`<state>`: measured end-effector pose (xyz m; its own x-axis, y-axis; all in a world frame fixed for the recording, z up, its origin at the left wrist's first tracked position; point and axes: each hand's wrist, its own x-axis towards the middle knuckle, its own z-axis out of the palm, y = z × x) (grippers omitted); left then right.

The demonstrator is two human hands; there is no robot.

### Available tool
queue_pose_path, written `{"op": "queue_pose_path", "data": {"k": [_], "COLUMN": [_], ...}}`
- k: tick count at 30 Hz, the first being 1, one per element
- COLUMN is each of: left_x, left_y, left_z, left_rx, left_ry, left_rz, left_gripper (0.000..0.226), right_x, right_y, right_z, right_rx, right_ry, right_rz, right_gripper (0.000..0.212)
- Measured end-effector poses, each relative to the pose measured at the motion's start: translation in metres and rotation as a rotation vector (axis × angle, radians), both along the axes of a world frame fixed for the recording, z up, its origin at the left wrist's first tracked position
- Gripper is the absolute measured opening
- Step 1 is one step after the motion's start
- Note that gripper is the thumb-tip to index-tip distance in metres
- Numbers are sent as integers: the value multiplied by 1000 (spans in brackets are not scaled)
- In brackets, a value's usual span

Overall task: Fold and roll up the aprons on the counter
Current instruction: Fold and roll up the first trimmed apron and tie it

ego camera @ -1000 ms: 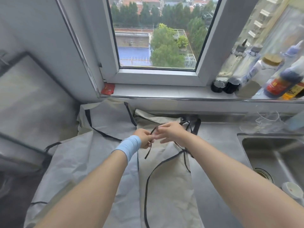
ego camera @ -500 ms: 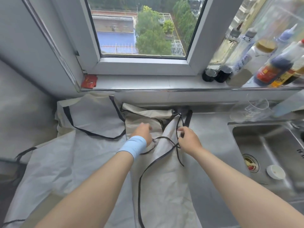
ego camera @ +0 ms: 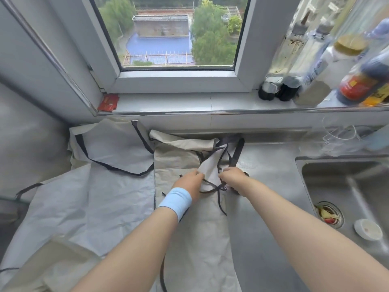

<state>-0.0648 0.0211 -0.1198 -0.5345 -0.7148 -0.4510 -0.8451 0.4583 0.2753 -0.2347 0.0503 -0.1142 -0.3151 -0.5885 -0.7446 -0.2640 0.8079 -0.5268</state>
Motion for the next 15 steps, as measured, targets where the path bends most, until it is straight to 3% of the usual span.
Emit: {"op": "queue_pose_path", "data": {"k": [1,3,6,10,13,15], "left_x": [2,8,13,8,4,8], "left_y": [-1,0,4,8,2,-11], "left_z": [-1,-3,-4,-7,2,11], "left_rx": [32,132,143,21,60,193], "left_ry": [3,14,4,63,243,432], "left_rz": [12,41,56,203,480,718], "left_gripper": [53,68,86,60,20,31], "right_x": [-2,-6,-4,3,7,12], "right_y": [0,-2,-8,-14,-22,-32], "right_z": [2,4,10,25,29,31], "right_rx": [48,119,116,4,-109,-243], "right_ry": [-49,-114,-130,-115,-347,-433], "right_rz": [26,90,173,121,30,-99], "right_gripper": [6,22,18,25,21,22]}}
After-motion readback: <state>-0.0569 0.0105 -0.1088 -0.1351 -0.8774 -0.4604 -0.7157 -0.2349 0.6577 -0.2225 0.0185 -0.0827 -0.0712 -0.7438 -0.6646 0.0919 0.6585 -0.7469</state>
